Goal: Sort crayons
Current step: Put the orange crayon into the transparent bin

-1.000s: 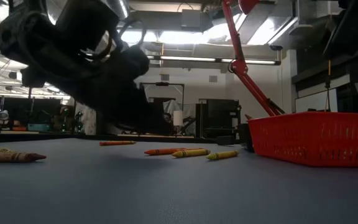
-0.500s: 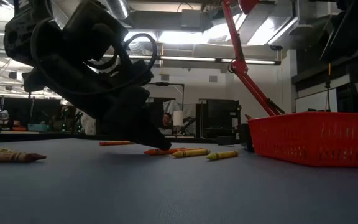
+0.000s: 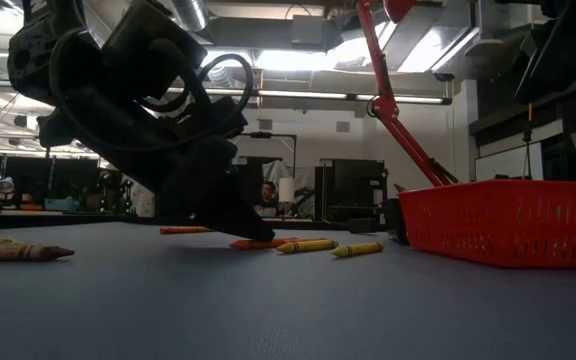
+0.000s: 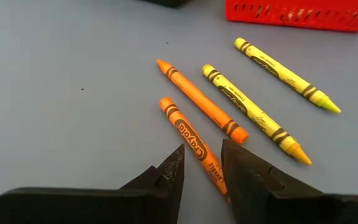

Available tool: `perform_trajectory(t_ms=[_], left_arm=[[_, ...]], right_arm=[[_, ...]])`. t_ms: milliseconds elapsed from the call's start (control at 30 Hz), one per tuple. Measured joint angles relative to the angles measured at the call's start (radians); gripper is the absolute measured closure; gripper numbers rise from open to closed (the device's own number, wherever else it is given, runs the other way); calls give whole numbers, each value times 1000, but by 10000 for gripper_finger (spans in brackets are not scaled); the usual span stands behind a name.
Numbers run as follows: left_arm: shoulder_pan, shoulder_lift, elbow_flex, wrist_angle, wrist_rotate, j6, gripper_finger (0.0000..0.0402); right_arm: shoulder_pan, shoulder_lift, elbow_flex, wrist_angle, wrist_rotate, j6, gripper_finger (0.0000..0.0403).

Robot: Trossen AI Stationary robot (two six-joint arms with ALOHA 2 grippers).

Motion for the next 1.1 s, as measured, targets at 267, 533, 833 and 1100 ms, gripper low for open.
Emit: perform_trajectory(t_ms=[267, 533, 833, 1100], left_arm=[[-17, 0, 0, 8, 15, 0, 305], [-40, 1, -2, -6, 25, 1, 305], [-44, -1, 2, -70, 22, -3, 308], [-45, -1, 1, -74, 27, -2, 354]], right_arm=[[0, 0, 0, 0, 0, 0, 272], [0, 0, 0, 0, 0, 0, 272], [0, 0, 0, 0, 0, 0, 272], [0, 0, 0, 0, 0, 0, 272]])
